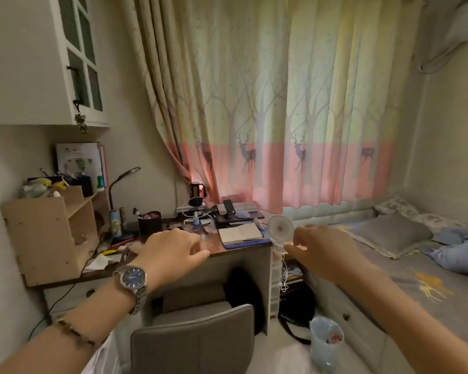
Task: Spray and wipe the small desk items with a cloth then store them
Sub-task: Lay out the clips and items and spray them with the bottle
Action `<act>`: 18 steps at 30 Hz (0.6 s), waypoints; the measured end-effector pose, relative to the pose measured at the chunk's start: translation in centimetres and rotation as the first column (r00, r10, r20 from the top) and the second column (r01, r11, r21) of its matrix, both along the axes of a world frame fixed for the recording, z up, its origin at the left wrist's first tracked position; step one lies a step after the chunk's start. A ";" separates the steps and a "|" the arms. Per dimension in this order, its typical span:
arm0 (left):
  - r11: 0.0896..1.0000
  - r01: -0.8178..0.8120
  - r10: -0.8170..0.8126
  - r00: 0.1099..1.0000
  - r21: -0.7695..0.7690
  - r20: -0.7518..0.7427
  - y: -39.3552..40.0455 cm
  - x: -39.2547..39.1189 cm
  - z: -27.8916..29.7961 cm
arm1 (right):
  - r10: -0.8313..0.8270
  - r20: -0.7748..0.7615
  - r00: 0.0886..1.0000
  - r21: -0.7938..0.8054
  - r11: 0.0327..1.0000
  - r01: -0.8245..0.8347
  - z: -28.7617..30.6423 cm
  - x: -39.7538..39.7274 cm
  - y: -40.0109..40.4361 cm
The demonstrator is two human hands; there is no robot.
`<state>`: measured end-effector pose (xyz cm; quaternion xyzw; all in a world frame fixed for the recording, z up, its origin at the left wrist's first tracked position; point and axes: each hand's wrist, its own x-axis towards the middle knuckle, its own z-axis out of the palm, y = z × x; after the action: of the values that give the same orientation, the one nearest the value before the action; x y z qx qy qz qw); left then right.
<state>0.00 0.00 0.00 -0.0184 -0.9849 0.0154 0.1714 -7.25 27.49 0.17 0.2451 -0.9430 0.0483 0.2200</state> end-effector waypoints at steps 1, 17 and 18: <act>1.000 -0.011 0.011 1.000 0.005 0.009 0.2 -1.7 0.2 | -0.009 0.000 1.000 0.011 1.000 0.009 0.2 -1.6 0.1; 0.996 0.024 -0.028 0.999 0.083 0.040 2.8 -25.7 -3.2 | 0.003 -0.026 1.000 -0.037 0.999 -0.004 -2.5 -23.7 1.8; 0.996 0.025 -0.029 0.999 0.087 0.042 2.9 -27.3 -3.3 | 0.003 -0.031 1.000 -0.027 1.000 -0.003 -2.7 -25.2 1.7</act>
<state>-27.34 2.91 -3.31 -0.0244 -0.9878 -0.0298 0.1508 -32.47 29.21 -2.50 0.2442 -0.9384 0.0577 0.2378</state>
